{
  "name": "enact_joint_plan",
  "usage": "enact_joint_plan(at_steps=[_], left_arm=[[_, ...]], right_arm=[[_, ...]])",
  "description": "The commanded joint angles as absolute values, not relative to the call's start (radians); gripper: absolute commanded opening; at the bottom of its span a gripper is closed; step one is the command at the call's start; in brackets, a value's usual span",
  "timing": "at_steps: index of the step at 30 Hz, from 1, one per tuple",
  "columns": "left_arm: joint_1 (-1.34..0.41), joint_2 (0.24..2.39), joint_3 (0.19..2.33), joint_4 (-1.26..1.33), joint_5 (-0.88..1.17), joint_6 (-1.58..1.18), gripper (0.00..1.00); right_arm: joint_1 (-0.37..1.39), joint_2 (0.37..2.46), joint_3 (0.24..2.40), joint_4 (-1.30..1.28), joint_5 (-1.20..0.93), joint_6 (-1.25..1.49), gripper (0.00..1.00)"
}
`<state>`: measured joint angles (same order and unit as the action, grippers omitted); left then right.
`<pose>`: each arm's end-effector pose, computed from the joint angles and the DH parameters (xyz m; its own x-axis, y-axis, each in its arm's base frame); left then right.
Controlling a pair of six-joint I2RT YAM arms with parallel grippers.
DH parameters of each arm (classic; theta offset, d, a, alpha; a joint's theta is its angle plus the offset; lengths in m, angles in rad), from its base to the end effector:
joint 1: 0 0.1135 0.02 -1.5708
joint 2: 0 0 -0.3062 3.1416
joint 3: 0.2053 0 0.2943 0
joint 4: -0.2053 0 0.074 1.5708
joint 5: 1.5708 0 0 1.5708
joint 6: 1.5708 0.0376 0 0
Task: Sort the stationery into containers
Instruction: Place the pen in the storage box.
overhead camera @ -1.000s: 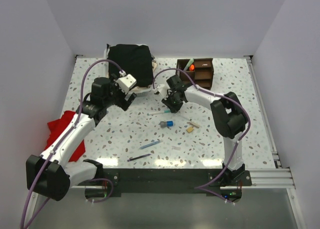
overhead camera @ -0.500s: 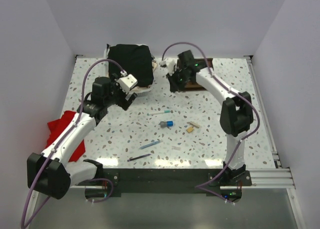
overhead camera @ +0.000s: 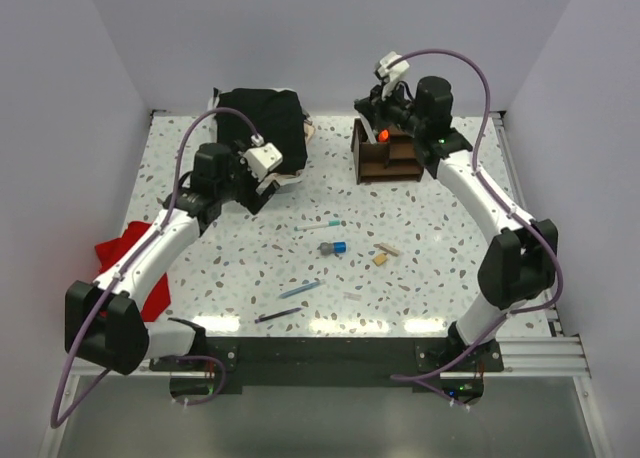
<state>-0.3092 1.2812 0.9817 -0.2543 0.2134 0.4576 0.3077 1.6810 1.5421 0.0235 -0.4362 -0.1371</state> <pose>0.3022 -0.1049 0.3210 -0.2422 0.5307 -0.8122 0.6421 0.7153 0.2758 0.4285 0.1528 0.4249 -0.0165 -0.1352 -0.9907 -0.6831 0.7250 -0.0876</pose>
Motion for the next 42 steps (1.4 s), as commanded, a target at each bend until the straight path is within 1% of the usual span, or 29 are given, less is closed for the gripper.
enact_joint_plan(at_steps=[1,2,5,8,17,22,32,33,34,35,38,42], left_arm=[[-0.311,1.321,1.071,-0.251,0.238,0.469,0.94],[-0.311,1.337,1.081,-0.256,0.244,0.469,0.94],[-0.311,1.368,1.118,-0.279,0.245,0.482,0.94],[-0.311,1.390,1.167,-0.331,0.230,0.518,0.94],[-0.313,1.476,1.238,-0.348,0.239,0.512,0.93],[-0.313,1.532,1.302,-0.361,0.224,0.526,0.93],[-0.327,1.569,1.322,-0.354,0.213,0.528,0.93],[-0.327,1.569,1.322,-0.354,0.212,0.528,0.93],[-0.328,1.572,1.322,-0.354,0.212,0.526,0.93],[-0.327,1.572,1.322,-0.353,0.213,0.528,0.93],[-0.328,1.571,1.322,-0.344,0.222,0.525,0.93],[-0.328,1.557,1.315,-0.336,0.262,0.538,0.93]], right_arm=[[0.298,1.697,1.427,0.424,-0.270,-0.054,0.00],[0.296,1.712,1.402,0.504,-0.241,-0.051,0.00],[0.298,1.742,1.393,0.602,-0.158,-0.052,0.00],[0.296,1.778,1.397,0.675,-0.114,-0.064,0.00],[0.296,1.888,1.396,0.820,-0.029,-0.038,0.00],[0.296,1.936,1.408,0.844,-0.006,-0.008,0.00],[0.295,2.022,1.445,0.850,-0.003,0.032,0.00],[0.296,2.028,1.447,0.850,-0.003,0.031,0.01],[0.296,2.029,1.459,0.844,-0.003,0.028,0.08],[0.296,2.029,1.468,0.810,-0.005,0.026,0.28],[0.296,2.016,1.485,0.761,-0.003,0.031,0.46],[0.296,1.956,1.468,0.736,0.012,0.011,0.50]])
